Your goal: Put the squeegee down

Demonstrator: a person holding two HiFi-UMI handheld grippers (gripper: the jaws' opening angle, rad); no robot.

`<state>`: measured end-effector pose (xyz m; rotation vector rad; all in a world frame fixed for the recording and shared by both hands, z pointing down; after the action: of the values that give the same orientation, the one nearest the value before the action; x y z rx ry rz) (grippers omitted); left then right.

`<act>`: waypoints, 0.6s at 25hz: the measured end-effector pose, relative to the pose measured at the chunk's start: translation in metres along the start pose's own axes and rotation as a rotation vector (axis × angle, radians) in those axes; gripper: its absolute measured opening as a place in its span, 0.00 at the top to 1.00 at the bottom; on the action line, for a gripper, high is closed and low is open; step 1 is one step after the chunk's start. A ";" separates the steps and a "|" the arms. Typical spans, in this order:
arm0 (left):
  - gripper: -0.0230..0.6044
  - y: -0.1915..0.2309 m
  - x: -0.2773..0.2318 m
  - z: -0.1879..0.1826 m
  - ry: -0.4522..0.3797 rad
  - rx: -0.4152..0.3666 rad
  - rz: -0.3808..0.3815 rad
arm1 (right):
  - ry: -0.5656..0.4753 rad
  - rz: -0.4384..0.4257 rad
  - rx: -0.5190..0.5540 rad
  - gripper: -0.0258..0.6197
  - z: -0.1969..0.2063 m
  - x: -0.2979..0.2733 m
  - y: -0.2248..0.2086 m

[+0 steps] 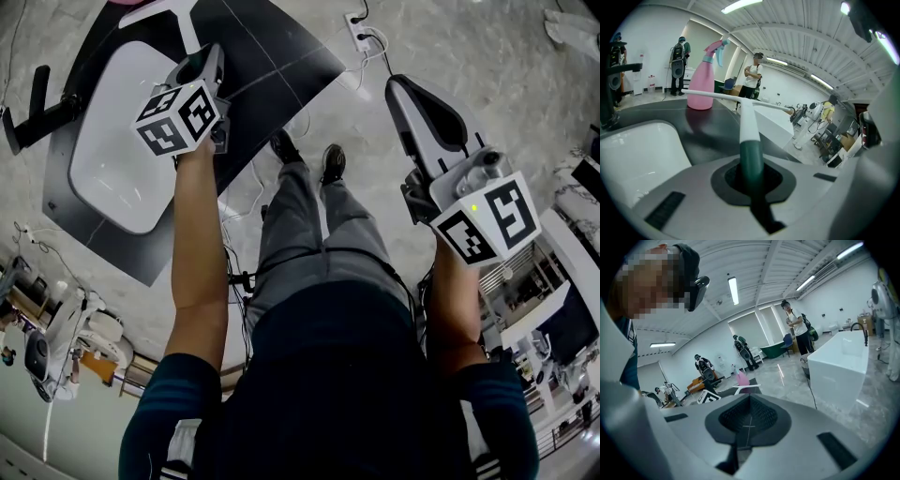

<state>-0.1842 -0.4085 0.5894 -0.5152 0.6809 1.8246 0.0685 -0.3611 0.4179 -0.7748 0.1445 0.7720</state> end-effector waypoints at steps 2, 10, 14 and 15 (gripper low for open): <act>0.96 0.001 -0.001 0.000 0.003 -0.004 -0.006 | -0.002 0.002 -0.001 0.95 0.000 0.001 0.000; 0.95 0.000 -0.006 0.008 0.030 -0.029 -0.021 | -0.015 0.008 0.003 0.95 -0.004 0.008 0.002; 0.94 -0.001 -0.005 0.009 0.025 -0.034 -0.013 | -0.021 0.009 0.007 0.95 -0.005 0.010 0.005; 0.91 -0.001 -0.004 0.009 0.024 -0.034 -0.012 | -0.022 0.008 0.009 0.95 -0.005 0.011 0.006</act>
<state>-0.1824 -0.4053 0.5989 -0.5639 0.6627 1.8240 0.0733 -0.3558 0.4064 -0.7575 0.1310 0.7870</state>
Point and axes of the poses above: the fingertips, and each gripper's own axes: x backward along the fingers, y to its left, z out of its underside, the point moved 3 cm from there along x, backward along the fingers, and after that the axes turned 10 degrees about -x, right-handed, at the moved point
